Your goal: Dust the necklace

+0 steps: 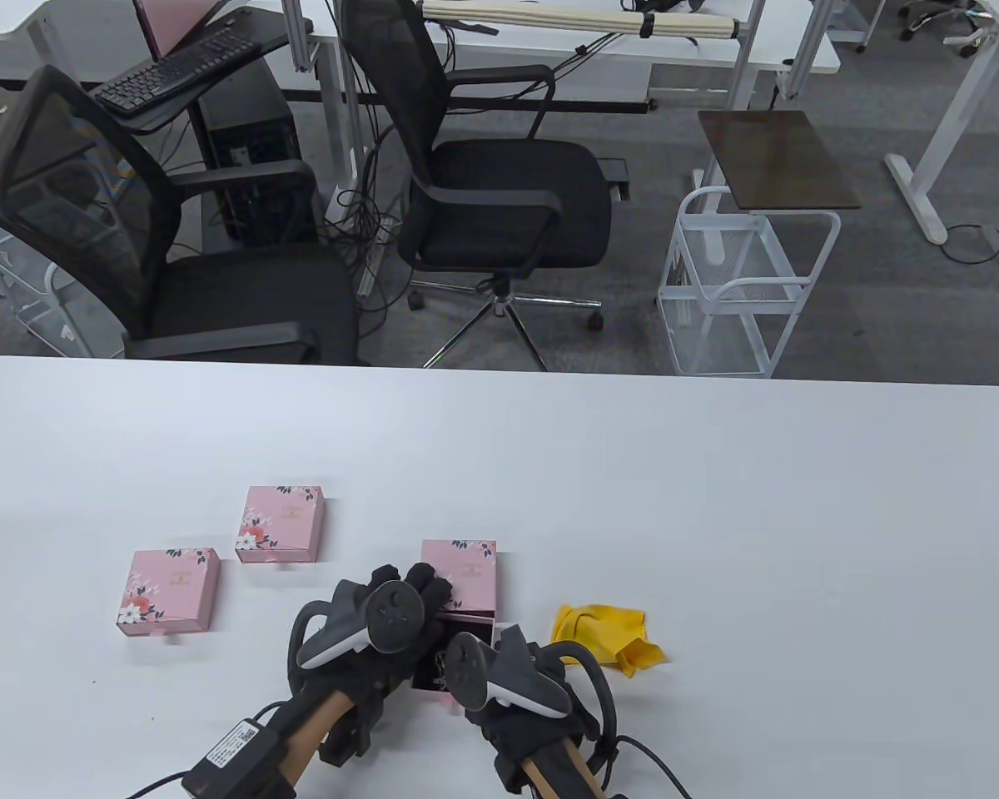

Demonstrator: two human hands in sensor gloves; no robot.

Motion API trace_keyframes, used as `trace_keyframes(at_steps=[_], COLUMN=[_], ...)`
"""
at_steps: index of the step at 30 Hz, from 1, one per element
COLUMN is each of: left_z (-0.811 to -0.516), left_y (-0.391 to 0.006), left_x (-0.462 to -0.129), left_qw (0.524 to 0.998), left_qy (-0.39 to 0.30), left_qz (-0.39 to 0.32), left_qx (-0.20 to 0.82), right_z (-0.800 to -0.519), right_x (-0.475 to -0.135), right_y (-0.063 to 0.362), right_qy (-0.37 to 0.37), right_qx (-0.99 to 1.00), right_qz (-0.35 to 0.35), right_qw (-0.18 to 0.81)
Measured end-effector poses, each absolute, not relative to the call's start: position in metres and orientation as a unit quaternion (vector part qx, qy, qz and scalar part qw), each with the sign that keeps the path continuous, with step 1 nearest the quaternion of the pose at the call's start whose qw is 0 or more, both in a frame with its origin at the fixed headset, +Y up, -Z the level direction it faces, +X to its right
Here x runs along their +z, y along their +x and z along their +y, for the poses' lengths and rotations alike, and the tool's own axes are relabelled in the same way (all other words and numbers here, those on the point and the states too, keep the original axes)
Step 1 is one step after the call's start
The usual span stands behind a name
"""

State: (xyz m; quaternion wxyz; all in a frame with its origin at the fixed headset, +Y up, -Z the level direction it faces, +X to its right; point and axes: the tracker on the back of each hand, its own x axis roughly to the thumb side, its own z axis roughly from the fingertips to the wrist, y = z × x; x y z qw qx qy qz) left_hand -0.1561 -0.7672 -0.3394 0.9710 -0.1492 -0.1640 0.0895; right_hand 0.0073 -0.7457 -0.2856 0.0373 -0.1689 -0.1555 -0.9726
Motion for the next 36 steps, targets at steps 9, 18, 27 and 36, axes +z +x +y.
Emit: trace_keyframes(at_steps=[9, 18, 27, 36], left_z=[-0.767, -0.767, -0.767, -0.767], left_y=[-0.156, -0.158, -0.160, -0.162], left_x=[-0.340, -0.340, -0.342, -0.342], left_qw=[0.970, 0.969, 0.967, 0.966], left_qy=[-0.152, -0.155, -0.162, -0.160], left_qz=[-0.163, -0.162, -0.160, -0.161], left_qx=[0.092, 0.100, 0.117, 0.123], right_z=[-0.747, -0.737, -0.736, -0.752], right_x=[-0.286, -0.285, -0.287, -0.290], right_y=[0.007, 0.012, 0.017, 0.011], right_qy=[-0.180, -0.178, -0.169, -0.152], right_qx=[-0.978, -0.981, -0.984, -0.988], right_qz=[-0.096, -0.063, -0.059, -0.005], right_qw=[0.045, 0.033, 0.018, 0.030])
